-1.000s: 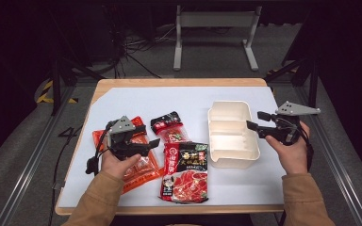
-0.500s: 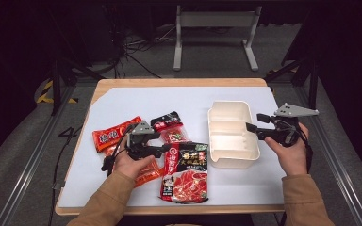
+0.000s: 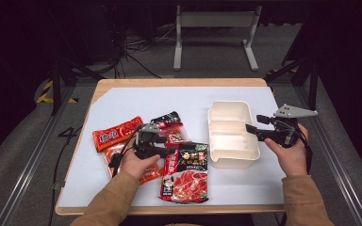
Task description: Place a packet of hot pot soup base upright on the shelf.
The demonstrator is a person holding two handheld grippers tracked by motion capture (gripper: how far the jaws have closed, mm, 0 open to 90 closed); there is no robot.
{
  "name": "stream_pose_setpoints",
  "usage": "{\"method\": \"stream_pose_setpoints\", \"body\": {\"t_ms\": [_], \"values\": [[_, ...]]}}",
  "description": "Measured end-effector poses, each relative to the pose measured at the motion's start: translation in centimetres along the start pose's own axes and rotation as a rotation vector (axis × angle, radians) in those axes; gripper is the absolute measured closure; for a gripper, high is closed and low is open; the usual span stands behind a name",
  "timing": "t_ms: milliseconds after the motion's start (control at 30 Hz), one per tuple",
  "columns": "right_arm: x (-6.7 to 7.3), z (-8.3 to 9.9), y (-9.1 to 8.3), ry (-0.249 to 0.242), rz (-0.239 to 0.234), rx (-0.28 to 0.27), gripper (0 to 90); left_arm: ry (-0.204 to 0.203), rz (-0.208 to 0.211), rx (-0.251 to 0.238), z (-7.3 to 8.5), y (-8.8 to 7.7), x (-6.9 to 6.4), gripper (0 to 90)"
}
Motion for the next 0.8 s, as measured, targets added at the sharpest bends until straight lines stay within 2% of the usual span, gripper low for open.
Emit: {"method": "stream_pose_setpoints", "body": {"t_ms": [67, 133, 233, 433, 667, 733, 800], "values": [[0.0, 0.0, 0.0, -0.001, -0.003, 0.000, 39.8, -0.007, 0.001, 0.015, 0.0, 0.2, 0.1, 38.3], [0.1, 0.0, 0.1, -0.004, -0.004, 0.003, 39.8, -0.025, 0.042, 0.029, 0.1, 0.5, 0.5, 37.9], [0.0, 0.0, 0.2, -0.002, -0.006, 0.004, 39.8, -0.024, 0.035, 0.028, 0.1, 0.5, 0.6, 37.8], [0.0, 0.0, 0.2, -0.003, -0.007, 0.005, 39.8, -0.015, -0.026, 0.045, 0.1, 0.6, 0.4, 52.2], [0.2, 0.0, 0.4, -0.004, -0.005, 0.011, 39.8, -0.007, -0.039, 0.069, 0.2, 0.8, 0.2, 65.7], [0.2, -0.1, 0.4, -0.008, -0.004, 0.015, 39.8, -0.025, -0.016, 0.078, 0.2, 1.1, 0.3, 70.2], [0.2, -0.1, 0.4, -0.009, -0.002, 0.016, 39.8, -0.026, -0.015, 0.078, 0.3, 1.1, 0.3, 73.2]]}}
Point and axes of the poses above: each handheld gripper's, and its own axes: y roughly forward along the jaws, z roughly out of its underside, x roughly to its left, the point moved 1 cm from there along y, roughly forward along the jaws, and after that the axes turned 11 degrees about x, right-handed, at the moved point
